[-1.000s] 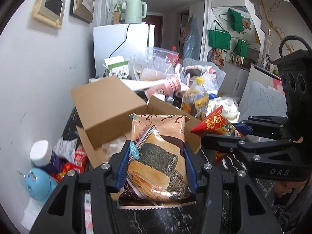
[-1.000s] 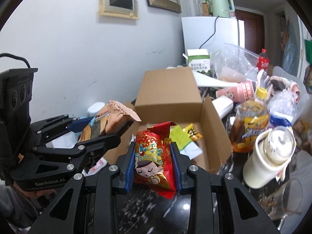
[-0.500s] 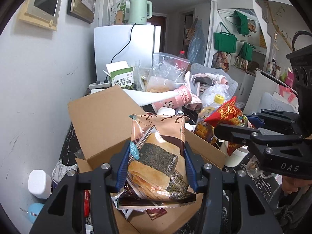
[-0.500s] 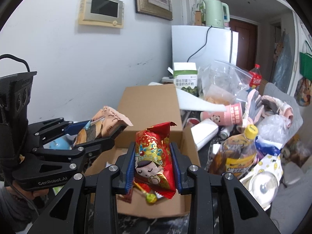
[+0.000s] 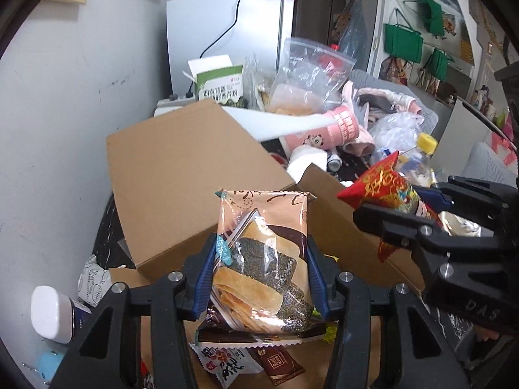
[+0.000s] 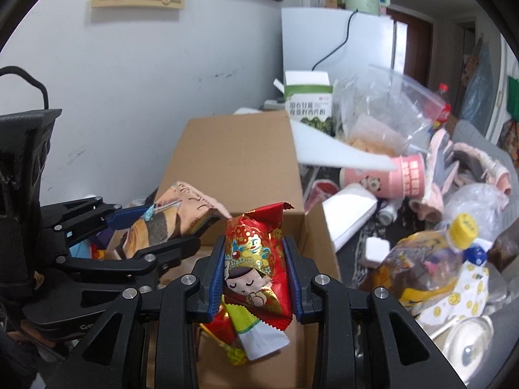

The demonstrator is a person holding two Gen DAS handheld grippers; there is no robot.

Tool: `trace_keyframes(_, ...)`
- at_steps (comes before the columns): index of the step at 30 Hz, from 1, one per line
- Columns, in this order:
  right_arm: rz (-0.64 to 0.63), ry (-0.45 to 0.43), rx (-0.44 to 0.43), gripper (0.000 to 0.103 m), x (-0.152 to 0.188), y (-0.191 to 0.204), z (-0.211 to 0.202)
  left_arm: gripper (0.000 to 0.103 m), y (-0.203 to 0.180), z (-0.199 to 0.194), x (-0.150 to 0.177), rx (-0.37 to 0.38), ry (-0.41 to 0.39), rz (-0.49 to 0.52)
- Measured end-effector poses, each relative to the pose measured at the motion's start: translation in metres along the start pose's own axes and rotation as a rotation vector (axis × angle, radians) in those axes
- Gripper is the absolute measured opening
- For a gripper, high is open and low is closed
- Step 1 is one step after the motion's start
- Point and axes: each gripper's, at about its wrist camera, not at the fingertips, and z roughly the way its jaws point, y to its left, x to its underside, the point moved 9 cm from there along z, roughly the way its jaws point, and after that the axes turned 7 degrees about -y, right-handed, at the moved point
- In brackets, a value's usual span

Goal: Organize snacks
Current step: 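Lower both snacks into the box and open both tools to release them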

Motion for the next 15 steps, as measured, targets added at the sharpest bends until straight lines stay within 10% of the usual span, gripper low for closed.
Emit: trace_keyframes(15,0.047,0.158,0.012,0.032,0.041,-0.019,0.051,0.05,0.006,0.056,0.033,-0.075,0.209,0.039)
